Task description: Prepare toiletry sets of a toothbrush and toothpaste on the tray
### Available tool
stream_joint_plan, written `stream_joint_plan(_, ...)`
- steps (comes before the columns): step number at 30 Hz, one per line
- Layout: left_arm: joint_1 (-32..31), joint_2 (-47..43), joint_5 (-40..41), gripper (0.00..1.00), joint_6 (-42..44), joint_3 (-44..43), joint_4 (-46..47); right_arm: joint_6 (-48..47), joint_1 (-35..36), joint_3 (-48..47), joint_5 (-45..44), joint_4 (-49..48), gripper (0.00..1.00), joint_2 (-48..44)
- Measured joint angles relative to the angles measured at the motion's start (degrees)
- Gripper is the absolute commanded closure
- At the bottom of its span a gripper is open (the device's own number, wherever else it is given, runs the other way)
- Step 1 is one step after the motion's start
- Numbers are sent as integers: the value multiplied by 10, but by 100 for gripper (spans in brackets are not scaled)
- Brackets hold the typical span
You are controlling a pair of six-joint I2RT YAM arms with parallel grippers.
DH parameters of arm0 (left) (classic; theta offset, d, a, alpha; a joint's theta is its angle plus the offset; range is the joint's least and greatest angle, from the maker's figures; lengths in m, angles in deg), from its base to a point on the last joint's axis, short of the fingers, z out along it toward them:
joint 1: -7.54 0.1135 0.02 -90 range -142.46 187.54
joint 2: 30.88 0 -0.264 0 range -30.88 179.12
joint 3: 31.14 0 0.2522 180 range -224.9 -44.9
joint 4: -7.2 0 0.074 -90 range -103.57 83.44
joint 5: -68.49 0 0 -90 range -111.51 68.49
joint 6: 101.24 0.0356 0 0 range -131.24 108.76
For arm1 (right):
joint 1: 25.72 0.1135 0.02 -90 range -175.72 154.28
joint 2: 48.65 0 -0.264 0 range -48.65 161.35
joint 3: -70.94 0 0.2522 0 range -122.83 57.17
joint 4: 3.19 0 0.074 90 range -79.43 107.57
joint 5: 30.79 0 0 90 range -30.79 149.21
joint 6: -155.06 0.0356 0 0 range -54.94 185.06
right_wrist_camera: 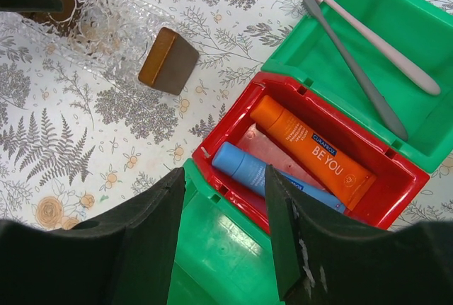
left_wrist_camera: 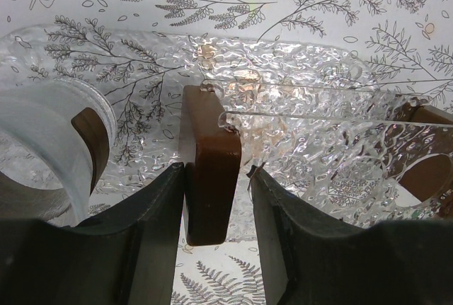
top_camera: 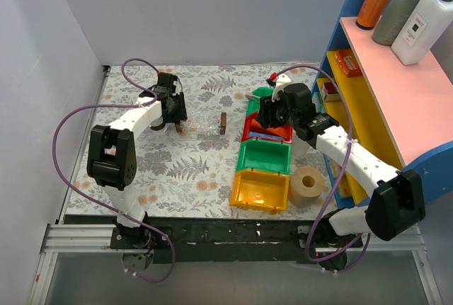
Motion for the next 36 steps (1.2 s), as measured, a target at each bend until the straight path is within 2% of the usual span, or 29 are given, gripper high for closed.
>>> stream_joint_plan(3, 0, 0, 0, 87, 0, 0, 0, -1, 0, 0, 0, 3, 44, 0)
stream_joint_plan(12, 0, 2, 5, 73, 0, -2, -1, -5, 0, 0, 0, 9, 44, 0)
stream_joint_plan(13, 0, 2, 5, 67, 0, -3, -3, -5, 0, 0, 0, 9, 43, 0)
stream_joint_plan(17, 0, 2, 10, 64, 0, -9, -4, -5, 0, 0, 0, 9, 44, 0)
stream_joint_plan(24, 3, 2, 15, 52, 0, -13, -4, -6, 0, 0, 0, 9, 44, 0)
stream_joint_plan(29, 3, 2, 15, 50, -1, -20, -1, -7, 0, 0, 0, 9, 43, 0)
stream_joint_plan(36, 3, 2, 14, 43, 0, -20, 1, -7, 0, 0, 0, 9, 44, 0)
